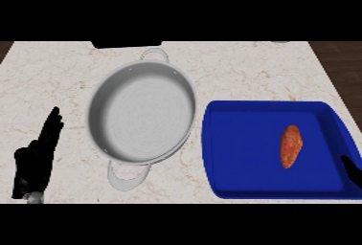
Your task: Pick the sweet potato from the tray and place it in the pot
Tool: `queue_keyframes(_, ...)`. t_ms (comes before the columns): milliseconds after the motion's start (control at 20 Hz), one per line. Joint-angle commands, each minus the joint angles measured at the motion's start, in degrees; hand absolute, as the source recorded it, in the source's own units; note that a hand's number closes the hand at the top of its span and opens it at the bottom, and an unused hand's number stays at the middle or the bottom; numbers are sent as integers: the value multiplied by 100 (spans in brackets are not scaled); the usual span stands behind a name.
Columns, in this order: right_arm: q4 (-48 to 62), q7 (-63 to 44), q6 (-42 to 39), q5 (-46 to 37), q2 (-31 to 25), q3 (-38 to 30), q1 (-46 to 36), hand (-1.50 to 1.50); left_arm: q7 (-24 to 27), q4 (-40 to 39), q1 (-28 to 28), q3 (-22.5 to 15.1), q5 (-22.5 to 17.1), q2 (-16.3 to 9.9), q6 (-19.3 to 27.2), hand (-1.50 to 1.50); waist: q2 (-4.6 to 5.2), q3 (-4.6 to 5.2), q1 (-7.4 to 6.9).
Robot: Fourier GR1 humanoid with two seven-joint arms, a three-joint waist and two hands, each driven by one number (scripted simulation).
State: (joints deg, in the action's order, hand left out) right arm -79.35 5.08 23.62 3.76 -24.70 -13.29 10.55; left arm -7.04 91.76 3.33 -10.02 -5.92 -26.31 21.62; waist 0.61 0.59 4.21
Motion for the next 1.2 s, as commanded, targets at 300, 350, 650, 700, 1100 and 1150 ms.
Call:
queue_keyframes(300,-2477,-1773,1783,-2219,395,836,2223,-150,203,-190,238,466,-337,-479,-678,0,-59,-25,-362)
queue_keyframes(350,-2442,-2361,1509,-2424,142,929,1962,-150,-126,-163,-93,354,-199,-436,-596,0,-40,-35,-400)
queue_keyframes(650,-3371,-4714,-186,-2233,-1077,614,1355,-150,134,-269,-5,303,-160,-295,-691,0,-34,-33,-510)
queue_keyframes(700,-2972,-5008,-225,-2489,-982,934,826,-150,52,-423,-284,213,-78,-166,-637,0,-10,-42,-546)
queue_keyframes(1100,-2741,-6837,-2355,-1170,-1615,1419,-237,-150,115,-578,-443,413,-206,-227,-856,0,-10,-46,-591)
queue_keyframes(1150,-2521,-6918,-2468,-1066,-1541,1560,-514,-150,-151,-512,-653,283,-24,-214,-743,0,-6,-54,-591)
